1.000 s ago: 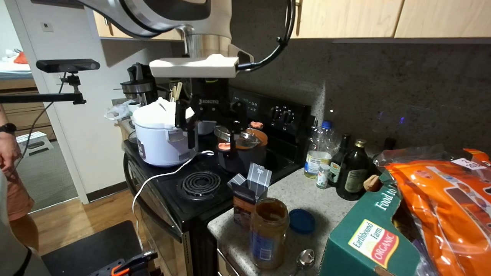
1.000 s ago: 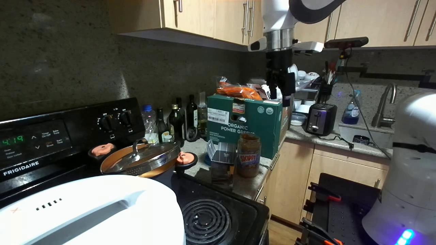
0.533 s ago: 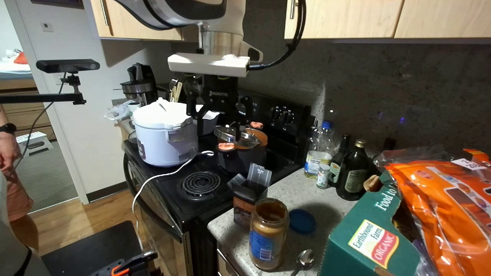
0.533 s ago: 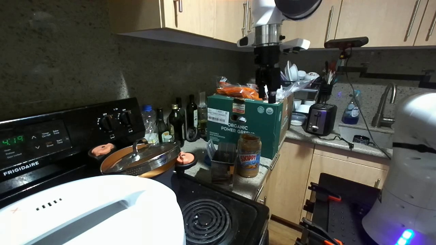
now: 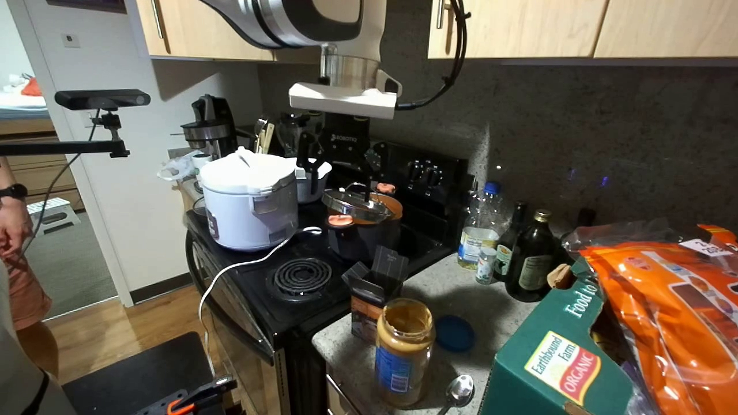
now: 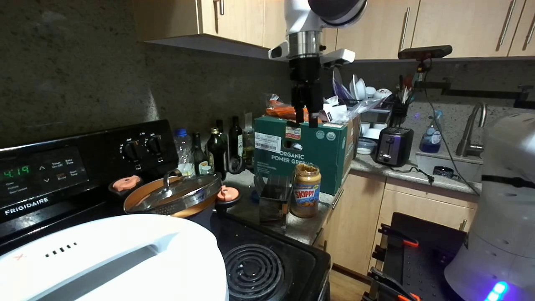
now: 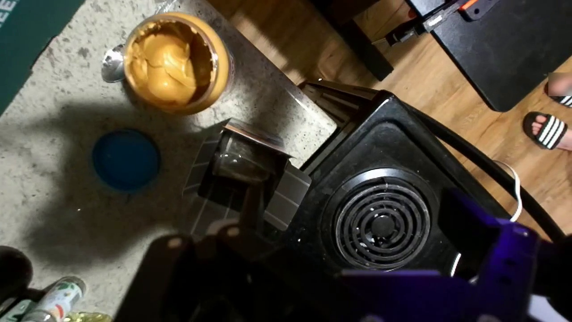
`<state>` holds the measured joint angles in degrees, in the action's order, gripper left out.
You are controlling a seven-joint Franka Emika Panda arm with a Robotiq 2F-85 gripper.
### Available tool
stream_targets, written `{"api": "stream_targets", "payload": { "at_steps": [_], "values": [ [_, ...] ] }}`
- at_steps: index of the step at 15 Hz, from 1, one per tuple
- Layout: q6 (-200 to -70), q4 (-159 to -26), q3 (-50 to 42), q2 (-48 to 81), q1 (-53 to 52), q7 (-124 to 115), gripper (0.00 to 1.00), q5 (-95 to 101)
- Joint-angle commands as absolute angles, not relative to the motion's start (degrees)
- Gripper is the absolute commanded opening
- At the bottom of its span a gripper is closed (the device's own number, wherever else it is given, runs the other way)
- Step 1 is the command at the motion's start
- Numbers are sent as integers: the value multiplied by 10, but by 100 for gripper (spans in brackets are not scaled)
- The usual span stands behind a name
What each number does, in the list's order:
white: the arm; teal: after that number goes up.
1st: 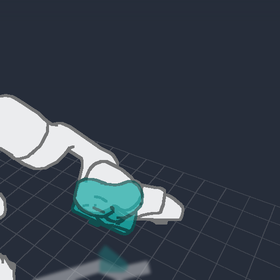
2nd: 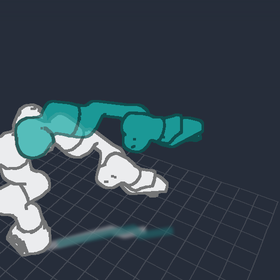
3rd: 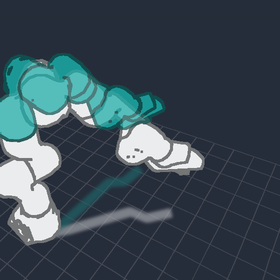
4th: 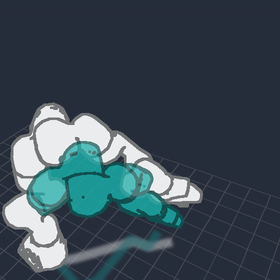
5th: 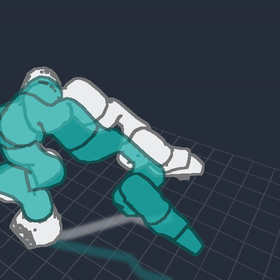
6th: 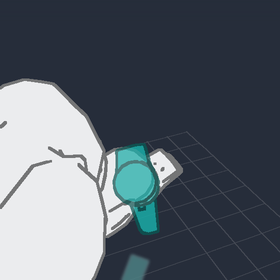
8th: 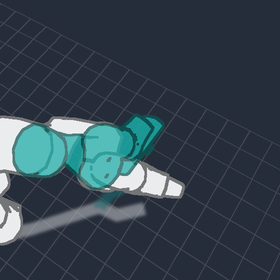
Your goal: Take one tea bag out of the open box on the left side of the countertop
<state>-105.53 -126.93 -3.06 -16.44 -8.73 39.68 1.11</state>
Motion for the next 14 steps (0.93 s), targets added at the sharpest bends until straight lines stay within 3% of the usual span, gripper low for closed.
{"api": "stream_targets", "payload": {
  "at_steps": [1,14],
  "values": [
    [-1054,-1264,-20,-158,-78,404,100,9],
    [-1087,-1206,-3,-60,-81,663,100,62]
  ]
}}
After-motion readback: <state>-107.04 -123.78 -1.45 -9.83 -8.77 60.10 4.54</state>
